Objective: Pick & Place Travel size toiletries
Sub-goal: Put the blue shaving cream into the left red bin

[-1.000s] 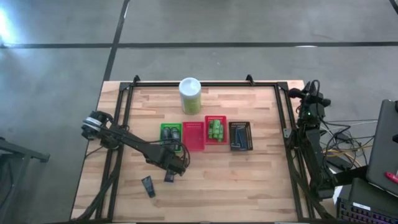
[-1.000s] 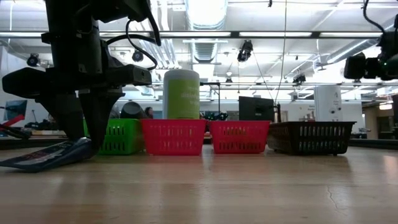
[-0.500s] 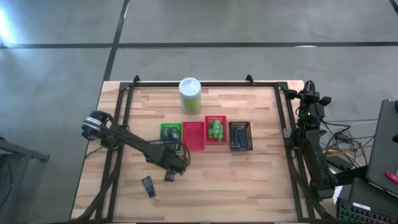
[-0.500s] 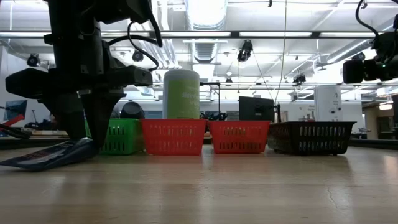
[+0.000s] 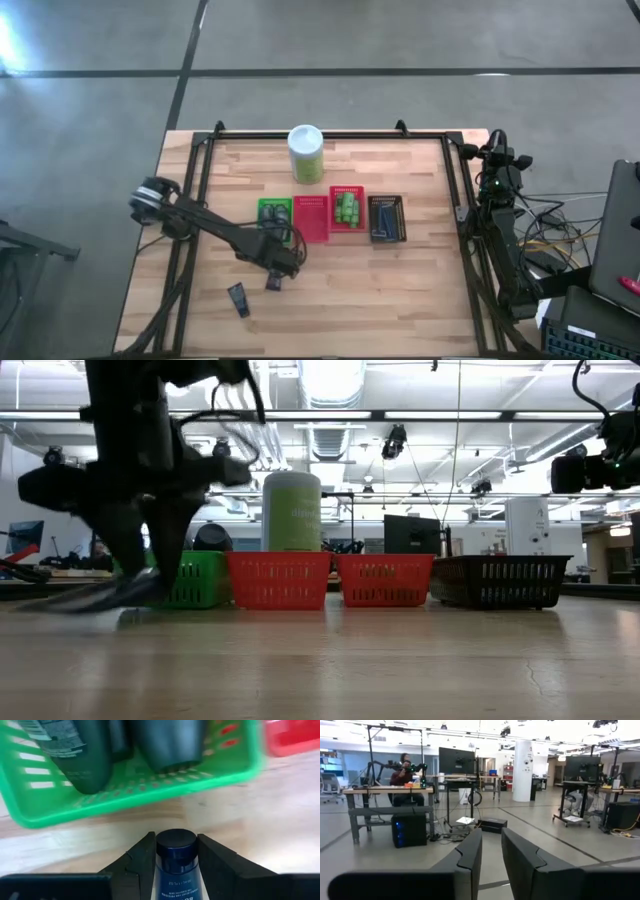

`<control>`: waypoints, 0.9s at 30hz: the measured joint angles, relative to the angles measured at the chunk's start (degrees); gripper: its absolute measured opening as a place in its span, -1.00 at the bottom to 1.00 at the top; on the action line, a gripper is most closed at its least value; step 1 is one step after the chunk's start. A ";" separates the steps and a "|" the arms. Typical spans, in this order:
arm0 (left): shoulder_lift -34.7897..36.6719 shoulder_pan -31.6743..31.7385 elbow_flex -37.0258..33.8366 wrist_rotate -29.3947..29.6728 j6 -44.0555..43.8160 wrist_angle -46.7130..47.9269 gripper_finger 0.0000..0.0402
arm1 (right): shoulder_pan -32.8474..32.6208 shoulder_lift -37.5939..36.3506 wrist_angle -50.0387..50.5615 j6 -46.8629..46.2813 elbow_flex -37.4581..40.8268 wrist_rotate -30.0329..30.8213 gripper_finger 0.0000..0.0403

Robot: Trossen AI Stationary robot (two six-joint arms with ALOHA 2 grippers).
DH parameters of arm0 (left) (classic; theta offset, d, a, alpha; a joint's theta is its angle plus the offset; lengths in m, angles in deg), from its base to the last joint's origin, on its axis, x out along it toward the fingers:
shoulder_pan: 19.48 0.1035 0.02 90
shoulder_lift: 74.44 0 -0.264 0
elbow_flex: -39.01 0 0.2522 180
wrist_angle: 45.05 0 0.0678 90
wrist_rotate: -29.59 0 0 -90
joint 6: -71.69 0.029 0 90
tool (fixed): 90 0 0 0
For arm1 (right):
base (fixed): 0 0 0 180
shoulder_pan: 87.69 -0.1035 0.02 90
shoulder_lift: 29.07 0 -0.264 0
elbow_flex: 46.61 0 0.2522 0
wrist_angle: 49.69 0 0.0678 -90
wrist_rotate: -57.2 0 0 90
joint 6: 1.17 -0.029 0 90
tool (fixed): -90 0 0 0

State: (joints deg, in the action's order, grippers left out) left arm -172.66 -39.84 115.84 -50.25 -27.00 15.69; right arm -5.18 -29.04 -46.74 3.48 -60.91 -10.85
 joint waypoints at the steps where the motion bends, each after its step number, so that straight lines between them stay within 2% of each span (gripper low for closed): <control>1: 0.53 0.00 0.34 0.00 0.04 -0.07 -0.33 | 0.01 0.00 0.00 -0.08 0.00 0.02 -0.62; 10: 6.49 1.12 2.43 2.84 0.23 0.46 -0.33 | -0.02 -0.02 0.09 -0.16 0.02 0.02 -0.48; 15: 10.00 4.09 3.82 6.24 1.59 0.63 -0.37 | 0.01 -0.02 0.06 -0.09 0.01 0.04 -0.42; 20: 12.41 10.09 4.49 8.51 7.81 0.65 -0.38 | 0.01 -0.02 0.07 0.00 0.02 0.07 -0.35; 27: 12.55 19.49 6.15 8.54 20.00 -0.78 -0.39 | 0.01 -0.02 0.07 -0.16 0.00 0.07 -0.26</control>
State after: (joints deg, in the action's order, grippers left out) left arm -160.11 -20.36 121.99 -41.71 -7.00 14.91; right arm -5.17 -29.06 -46.67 3.32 -60.90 -10.78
